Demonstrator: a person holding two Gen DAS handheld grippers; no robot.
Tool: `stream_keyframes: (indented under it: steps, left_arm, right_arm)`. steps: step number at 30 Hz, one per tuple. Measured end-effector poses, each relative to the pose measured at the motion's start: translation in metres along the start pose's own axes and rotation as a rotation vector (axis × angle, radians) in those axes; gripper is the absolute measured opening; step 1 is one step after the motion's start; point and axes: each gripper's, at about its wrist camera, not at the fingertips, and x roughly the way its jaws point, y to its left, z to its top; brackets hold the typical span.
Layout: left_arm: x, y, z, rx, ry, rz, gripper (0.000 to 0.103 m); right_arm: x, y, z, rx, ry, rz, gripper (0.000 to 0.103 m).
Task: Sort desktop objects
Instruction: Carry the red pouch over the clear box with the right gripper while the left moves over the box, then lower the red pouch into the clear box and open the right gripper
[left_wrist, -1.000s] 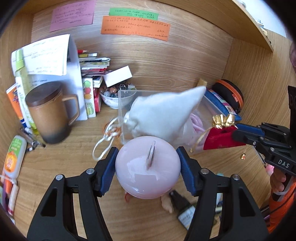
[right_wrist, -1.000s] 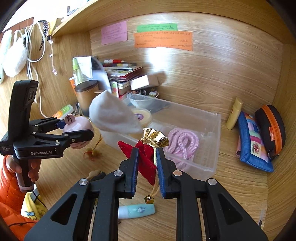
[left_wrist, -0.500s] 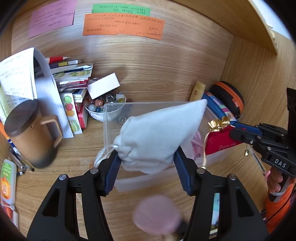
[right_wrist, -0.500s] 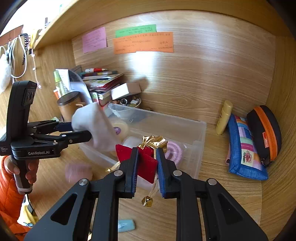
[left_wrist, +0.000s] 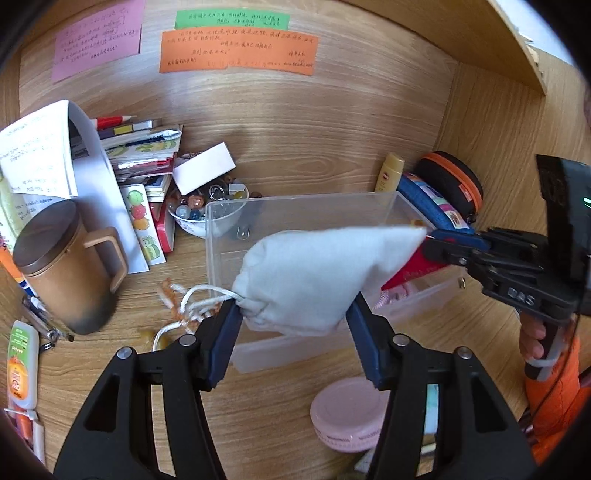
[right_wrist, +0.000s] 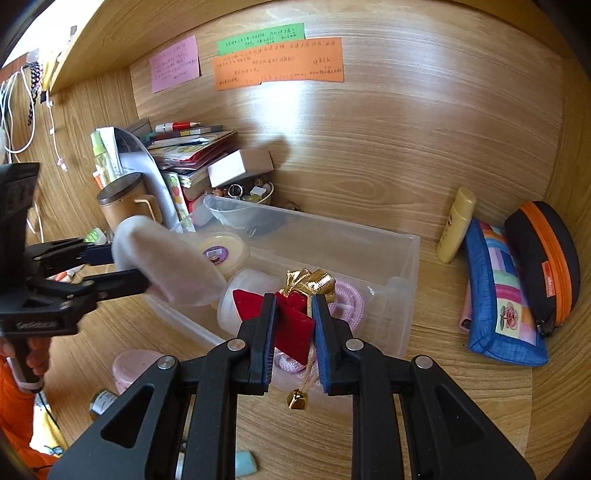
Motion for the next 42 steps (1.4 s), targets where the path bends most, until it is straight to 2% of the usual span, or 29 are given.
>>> stream_keyframes:
  steps: [6,12,19,34,36,38,40,42]
  left_arm:
    - [-0.022,0.013,-0.015,-0.008,-0.015,0.017,0.064]
    - [-0.028,0.044,-0.032,-0.060,0.015,0.089,0.065]
    - [-0.014,0.082,-0.047,-0.122,0.079,0.136,0.065]
    - [0.041,0.109,-0.052,-0.138,0.222,0.179,0.065]
    - [0.044,0.110,-0.052,-0.138,0.231,0.191,0.065]
    - [0.049,0.111,-0.051,-0.132,0.240,0.203,0.065]
    - [0.052,0.111,-0.050,-0.130,0.247,0.208,0.065]
    - [0.055,0.110,-0.050,-0.123,0.248,0.214,0.065]
  right_arm:
    - [0.009,-0.001,0.001,0.006,0.021,-0.005,0.017]
    - [0.017,-0.003,0.000,0.023,0.039,-0.006,0.017]
    - [0.025,-0.003,-0.001,0.035,0.055,-0.022,0.018]
    - [0.036,-0.004,-0.005,0.043,0.071,-0.012,0.019]
    - [0.038,-0.004,-0.005,0.044,0.079,-0.008,0.024]
    - [0.038,-0.004,-0.006,0.041,0.081,-0.016,0.043]
    - [0.033,-0.003,-0.006,0.035,0.063,-0.021,0.054]
    - [0.028,-0.002,-0.005,0.032,0.042,-0.015,0.057]
